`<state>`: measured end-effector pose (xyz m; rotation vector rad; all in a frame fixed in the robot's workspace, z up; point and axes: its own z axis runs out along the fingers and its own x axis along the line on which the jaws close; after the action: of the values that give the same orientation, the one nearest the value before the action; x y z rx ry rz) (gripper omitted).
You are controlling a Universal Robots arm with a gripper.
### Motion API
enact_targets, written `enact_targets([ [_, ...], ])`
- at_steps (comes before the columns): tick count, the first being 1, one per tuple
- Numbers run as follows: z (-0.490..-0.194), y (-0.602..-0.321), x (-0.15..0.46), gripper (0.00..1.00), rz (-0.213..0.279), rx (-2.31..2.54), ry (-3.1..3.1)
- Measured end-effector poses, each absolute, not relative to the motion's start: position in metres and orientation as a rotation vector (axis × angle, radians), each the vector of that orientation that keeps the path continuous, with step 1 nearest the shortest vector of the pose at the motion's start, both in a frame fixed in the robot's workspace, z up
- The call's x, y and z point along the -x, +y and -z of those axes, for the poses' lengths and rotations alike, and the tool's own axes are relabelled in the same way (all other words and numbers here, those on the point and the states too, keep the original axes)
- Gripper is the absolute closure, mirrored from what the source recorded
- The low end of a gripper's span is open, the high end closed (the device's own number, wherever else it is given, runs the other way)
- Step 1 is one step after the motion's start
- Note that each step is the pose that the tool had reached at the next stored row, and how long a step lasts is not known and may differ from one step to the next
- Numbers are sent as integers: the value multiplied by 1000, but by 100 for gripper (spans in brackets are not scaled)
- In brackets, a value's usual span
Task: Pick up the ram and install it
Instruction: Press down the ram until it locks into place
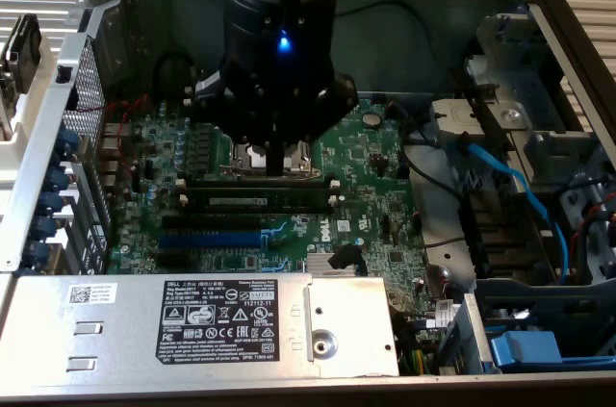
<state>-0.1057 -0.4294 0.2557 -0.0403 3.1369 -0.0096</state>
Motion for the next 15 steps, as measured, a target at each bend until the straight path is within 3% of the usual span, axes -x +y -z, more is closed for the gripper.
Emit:
enact_targets([
  [6, -256, -429, 106, 90, -61, -14, 3136],
  [15, -256, -434, 106, 90, -64, -17, 3136],
])
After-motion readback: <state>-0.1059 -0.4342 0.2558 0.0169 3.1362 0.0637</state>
